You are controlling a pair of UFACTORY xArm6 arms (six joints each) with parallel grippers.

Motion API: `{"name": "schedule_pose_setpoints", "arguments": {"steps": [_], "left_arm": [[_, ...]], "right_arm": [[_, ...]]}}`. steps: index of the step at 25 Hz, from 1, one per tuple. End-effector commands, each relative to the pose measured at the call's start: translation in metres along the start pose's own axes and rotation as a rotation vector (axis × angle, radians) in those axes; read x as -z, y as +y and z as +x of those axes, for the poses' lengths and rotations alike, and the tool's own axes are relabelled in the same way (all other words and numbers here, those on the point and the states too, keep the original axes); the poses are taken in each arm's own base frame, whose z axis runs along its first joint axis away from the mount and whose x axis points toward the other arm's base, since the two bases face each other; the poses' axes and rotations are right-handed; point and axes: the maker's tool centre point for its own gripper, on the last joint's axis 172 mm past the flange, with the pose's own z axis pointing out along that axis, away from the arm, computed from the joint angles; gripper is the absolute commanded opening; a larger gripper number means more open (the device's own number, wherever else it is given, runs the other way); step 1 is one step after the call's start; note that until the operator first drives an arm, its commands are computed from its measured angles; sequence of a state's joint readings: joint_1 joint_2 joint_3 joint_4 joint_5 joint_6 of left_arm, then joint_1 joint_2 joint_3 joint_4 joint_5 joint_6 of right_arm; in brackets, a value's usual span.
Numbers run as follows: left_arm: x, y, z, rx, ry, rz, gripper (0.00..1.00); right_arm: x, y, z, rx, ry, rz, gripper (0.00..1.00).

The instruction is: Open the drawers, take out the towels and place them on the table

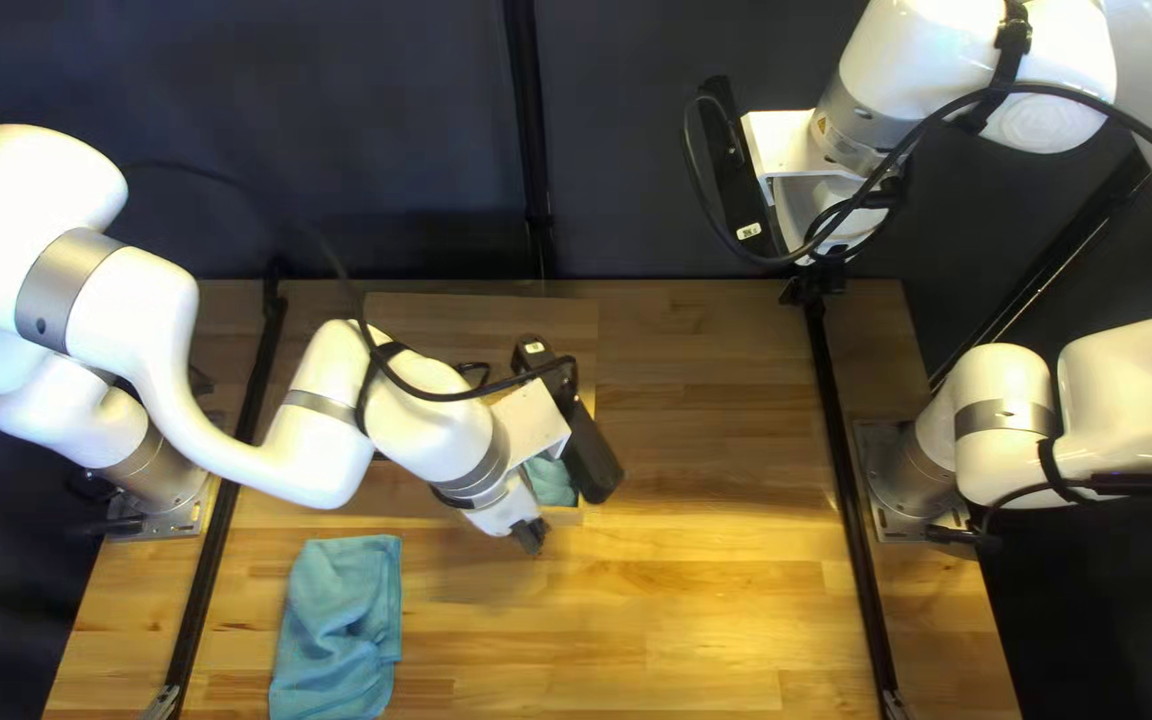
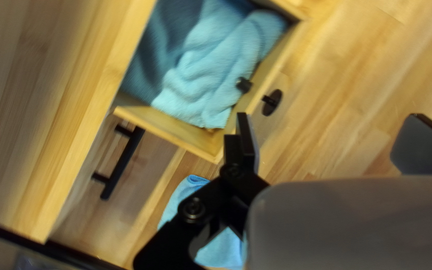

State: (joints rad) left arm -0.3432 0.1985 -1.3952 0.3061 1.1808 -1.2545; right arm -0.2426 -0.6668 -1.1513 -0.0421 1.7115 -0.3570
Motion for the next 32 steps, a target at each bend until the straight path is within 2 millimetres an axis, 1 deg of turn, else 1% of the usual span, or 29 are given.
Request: {"name": "schedule_pose_setpoints", "arguments": {"steps": [1,6,10,16,21,27,32], "left_arm": [[-0.007,-0.002,0.008,0.143,0.06,0.098,1.0],[-0.015,-0.012,0.011,0.269,0.101,0.122,1.0],[-0.022,-0.02,0.015,0.359,0.098,0.118,1.0],[-0.029,-0.026,0.013,0.432,0.095,0.112,1.0],[-0.04,-0.024,0.006,0.466,0.087,0.115,1.0],[-0.049,-0.023,0.004,0.484,0.09,0.117,1.0],[-0.059,-0.016,0.0,0.492,0.096,0.116,1.0]], "right_arm": [[0.0,0.0,0.0,0.0,0.0,0.0,1.0],[0.0,0.0,0.0,0.0,0.0,0.0,1.0],[0.0,0.0,0.0,0.0,0.0,0.0,1.0],[0.0,0.0,0.0,0.0,0.0,0.0,1.0],[0.0,0.0,0.0,0.0,0.0,0.0,1.0],[0.0,0.0,0.0,0.0,0.0,0.0,1.0],[0.0,0.0,0.0,0.0,0.0,0.0,1.0]]}}
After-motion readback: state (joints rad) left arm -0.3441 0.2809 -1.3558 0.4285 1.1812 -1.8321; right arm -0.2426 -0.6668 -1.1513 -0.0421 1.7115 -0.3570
